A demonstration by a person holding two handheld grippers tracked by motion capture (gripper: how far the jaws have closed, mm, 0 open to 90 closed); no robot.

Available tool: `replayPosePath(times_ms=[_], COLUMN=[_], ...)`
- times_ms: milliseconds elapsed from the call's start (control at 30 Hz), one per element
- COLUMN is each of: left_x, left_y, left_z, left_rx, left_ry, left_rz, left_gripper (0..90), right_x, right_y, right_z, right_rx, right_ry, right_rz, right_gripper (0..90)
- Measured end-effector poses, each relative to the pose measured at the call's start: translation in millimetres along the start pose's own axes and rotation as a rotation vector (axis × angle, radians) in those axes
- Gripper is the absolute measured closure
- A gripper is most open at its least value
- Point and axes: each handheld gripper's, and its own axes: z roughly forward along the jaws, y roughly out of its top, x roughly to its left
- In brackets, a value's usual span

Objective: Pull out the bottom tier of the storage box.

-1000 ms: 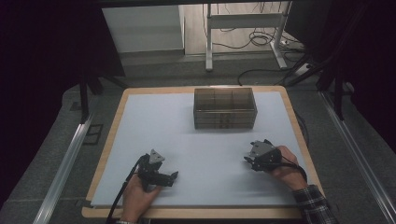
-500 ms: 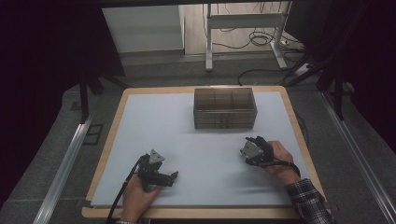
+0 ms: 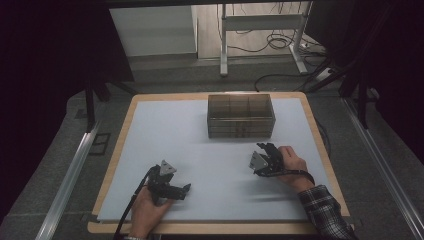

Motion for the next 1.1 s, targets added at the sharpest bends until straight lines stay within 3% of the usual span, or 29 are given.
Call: replayPosePath(times_ms=[333,667,1100], left_x=[0.0,0.0,0.0], left_y=[0.0,0.0,0.0], left_z=[-0.1,0.0,0.0], left_rx=[0.000,-0.001,-0.001], left_ry=[0.000,-0.001,-0.001], left_rz=[0.000,0.000,0.000], left_gripper=[0.0,0.0,0.0], right_x=[-0.2,-0.4,3.7], right_y=[9.2,18.3,28.8], right_z=[13.3,26.0,44.5], right_rx=[0.012,0.035,0.071], right_ry=[-0.049,-0.083,-0.150], right_rz=[-0.040,-0.113,-0.211], right_gripper=[47.7,49.4,58.9])
